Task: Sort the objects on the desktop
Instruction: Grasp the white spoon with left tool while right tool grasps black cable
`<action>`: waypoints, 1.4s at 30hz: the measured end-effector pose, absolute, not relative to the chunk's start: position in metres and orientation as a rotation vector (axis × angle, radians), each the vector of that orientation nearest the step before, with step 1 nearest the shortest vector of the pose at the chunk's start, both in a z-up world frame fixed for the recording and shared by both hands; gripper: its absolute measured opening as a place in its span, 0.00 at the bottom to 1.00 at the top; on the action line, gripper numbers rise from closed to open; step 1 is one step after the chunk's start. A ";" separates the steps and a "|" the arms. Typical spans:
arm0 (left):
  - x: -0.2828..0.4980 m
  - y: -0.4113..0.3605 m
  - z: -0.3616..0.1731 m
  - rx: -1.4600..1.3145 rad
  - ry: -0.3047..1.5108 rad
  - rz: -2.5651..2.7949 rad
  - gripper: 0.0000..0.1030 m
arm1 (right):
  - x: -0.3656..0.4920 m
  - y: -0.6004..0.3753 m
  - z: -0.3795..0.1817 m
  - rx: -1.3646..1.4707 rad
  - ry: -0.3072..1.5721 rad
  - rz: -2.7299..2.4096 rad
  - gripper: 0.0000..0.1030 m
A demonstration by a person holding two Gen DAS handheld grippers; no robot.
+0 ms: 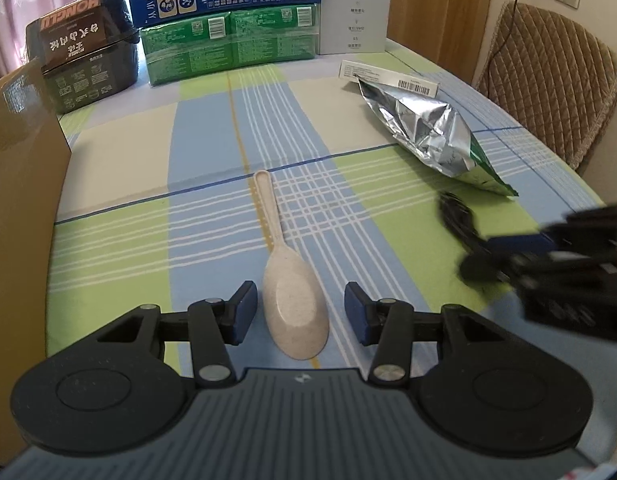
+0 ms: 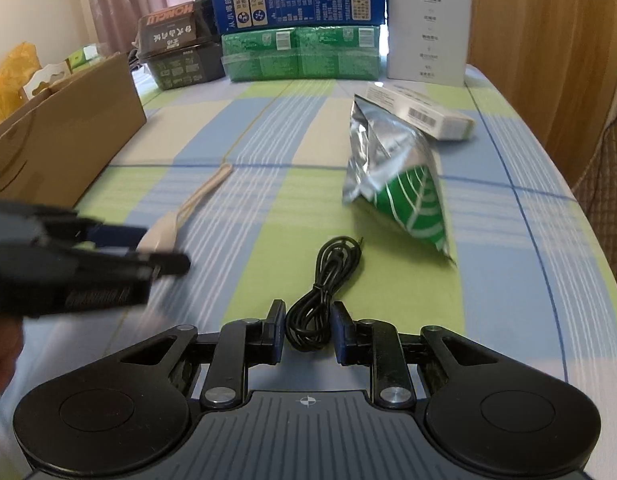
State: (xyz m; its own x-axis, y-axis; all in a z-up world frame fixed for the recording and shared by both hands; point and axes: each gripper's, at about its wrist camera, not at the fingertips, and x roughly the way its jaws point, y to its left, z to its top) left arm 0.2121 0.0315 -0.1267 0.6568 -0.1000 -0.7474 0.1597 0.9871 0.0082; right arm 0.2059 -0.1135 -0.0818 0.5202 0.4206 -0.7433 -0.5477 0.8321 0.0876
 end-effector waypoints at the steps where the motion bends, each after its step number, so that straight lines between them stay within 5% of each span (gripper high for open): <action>1: 0.212 0.031 -0.127 0.075 0.840 -0.144 0.39 | 0.200 -0.116 -0.081 -0.169 0.843 0.582 0.20; 5: 0.210 0.027 -0.126 0.070 0.846 -0.139 0.28 | 0.180 -0.121 -0.079 -0.185 0.853 0.595 0.20; 22: 0.118 0.003 -0.112 0.109 0.949 -0.221 0.28 | 0.124 -0.141 -0.073 -0.186 0.896 0.598 0.22; 37: 0.148 0.010 -0.112 0.029 0.900 -0.187 0.32 | 0.145 -0.146 -0.073 -0.112 0.854 0.554 0.28; 42: 0.155 0.009 -0.118 0.038 0.899 -0.187 0.24 | 0.146 -0.146 -0.077 -0.108 0.846 0.549 0.28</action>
